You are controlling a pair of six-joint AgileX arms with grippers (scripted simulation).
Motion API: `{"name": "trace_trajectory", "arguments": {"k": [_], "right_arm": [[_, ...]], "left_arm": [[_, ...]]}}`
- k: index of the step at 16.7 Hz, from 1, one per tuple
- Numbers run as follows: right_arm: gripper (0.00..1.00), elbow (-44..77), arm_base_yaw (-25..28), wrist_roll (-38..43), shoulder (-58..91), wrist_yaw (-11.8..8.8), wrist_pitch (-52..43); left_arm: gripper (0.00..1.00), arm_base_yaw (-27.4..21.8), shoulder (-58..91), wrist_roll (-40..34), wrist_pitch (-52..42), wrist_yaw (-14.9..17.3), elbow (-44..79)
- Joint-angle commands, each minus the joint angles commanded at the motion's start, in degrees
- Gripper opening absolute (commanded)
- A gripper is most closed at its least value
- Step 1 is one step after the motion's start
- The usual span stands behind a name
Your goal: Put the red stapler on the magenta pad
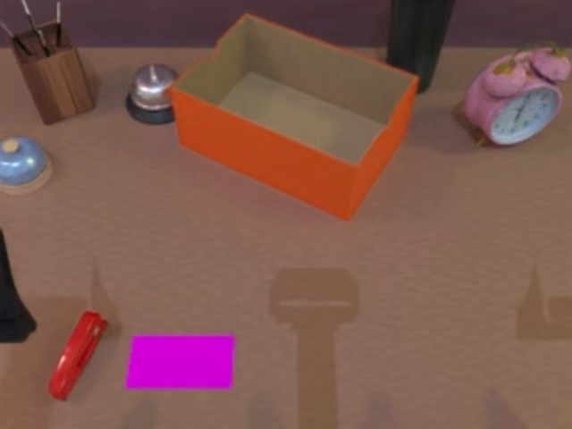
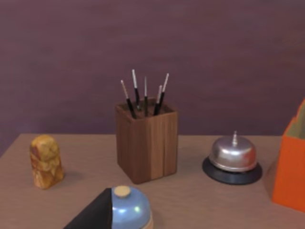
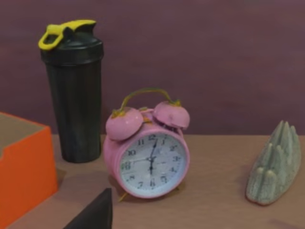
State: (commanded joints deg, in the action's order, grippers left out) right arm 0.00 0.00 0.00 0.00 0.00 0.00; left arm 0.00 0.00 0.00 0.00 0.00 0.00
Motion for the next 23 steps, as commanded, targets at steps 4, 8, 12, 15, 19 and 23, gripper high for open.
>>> {"name": "trace_trajectory", "arguments": {"k": [4, 8, 12, 15, 19, 23], "right_arm": [[1.0, 0.0, 0.0, 0.0, 0.0, 0.0, 0.0], [1.0, 0.0, 0.0, 0.0, 0.0, 0.0, 0.0], [1.0, 0.0, 0.0, 0.0, 0.0, 0.0, 0.0], [1.0, 0.0, 0.0, 0.0, 0.0, 0.0, 0.0], [1.0, 0.0, 0.0, 0.0, 0.0, 0.0, 0.0], [1.0, 0.0, 0.0, 0.0, 0.0, 0.0, 0.0]], "left_arm": [[1.0, -0.4, 1.9, 0.1, -1.5, 0.1, 1.8], [1.0, -2.0, 12.9, 0.6, -9.2, 0.2, 11.1], [1.0, -4.3, 33.3, 1.7, -21.5, 0.0, 24.3], [1.0, -6.3, 52.1, 2.9, -32.1, -0.2, 34.8], [1.0, -8.9, 74.2, 4.2, -45.0, -0.3, 47.8], [1.0, -10.8, 88.7, 4.9, -54.2, -0.2, 58.4]]}}
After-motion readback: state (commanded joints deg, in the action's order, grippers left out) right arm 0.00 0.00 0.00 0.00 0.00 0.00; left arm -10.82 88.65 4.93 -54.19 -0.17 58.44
